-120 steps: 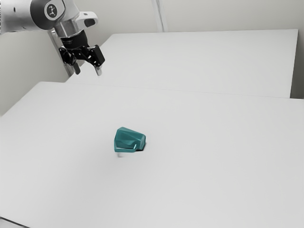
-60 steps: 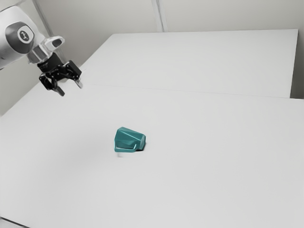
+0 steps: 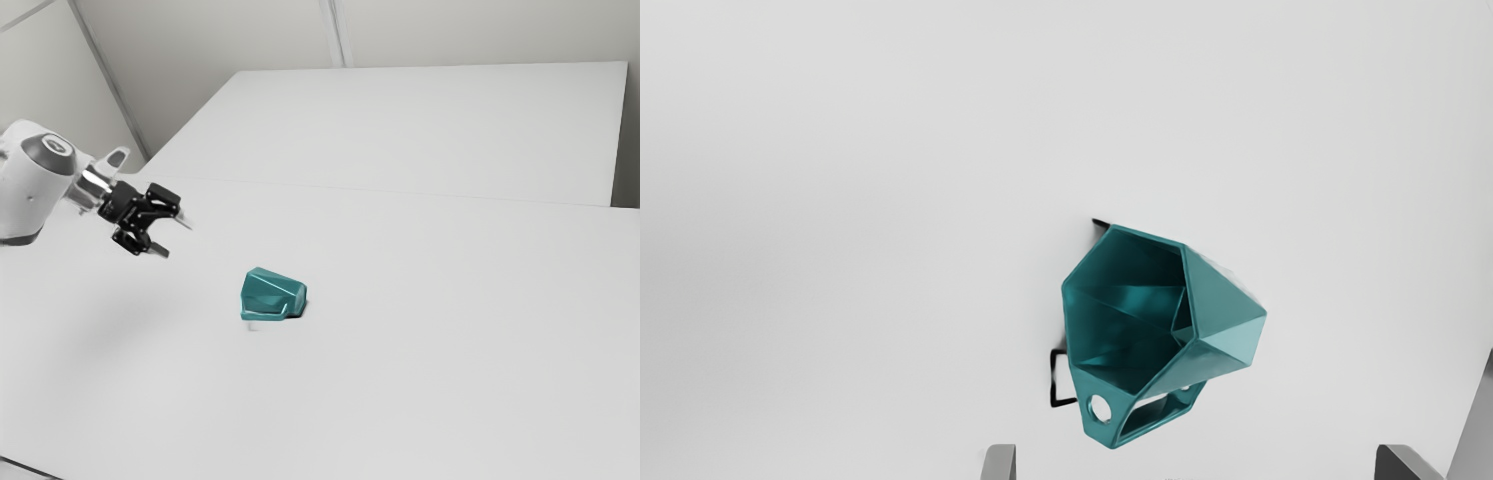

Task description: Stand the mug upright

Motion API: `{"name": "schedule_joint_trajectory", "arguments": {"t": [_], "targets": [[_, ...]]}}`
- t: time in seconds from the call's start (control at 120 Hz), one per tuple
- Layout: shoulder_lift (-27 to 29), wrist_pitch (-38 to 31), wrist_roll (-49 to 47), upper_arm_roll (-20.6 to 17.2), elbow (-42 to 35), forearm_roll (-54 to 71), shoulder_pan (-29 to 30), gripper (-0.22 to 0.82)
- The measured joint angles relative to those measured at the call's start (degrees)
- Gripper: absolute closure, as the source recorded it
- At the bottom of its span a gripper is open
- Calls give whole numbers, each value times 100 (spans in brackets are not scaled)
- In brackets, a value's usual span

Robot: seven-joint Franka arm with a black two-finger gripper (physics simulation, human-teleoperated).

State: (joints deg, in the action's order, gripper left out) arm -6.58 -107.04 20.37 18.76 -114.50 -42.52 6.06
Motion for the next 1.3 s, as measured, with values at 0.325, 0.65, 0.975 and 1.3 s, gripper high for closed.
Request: {"name": "schedule_joint_trajectory", "arguments": {"t": [0.325,0.65,0.975,1.3], "targets": [[-576,-99,866,5,8,-923,-369,2],[-974,-164,1599,-3,-208,-1665,-536,3],[-988,-393,2165,-76,-453,-1950,-672,5],[-1190,-566,2512,-92,-445,-2213,-891,11]]}}
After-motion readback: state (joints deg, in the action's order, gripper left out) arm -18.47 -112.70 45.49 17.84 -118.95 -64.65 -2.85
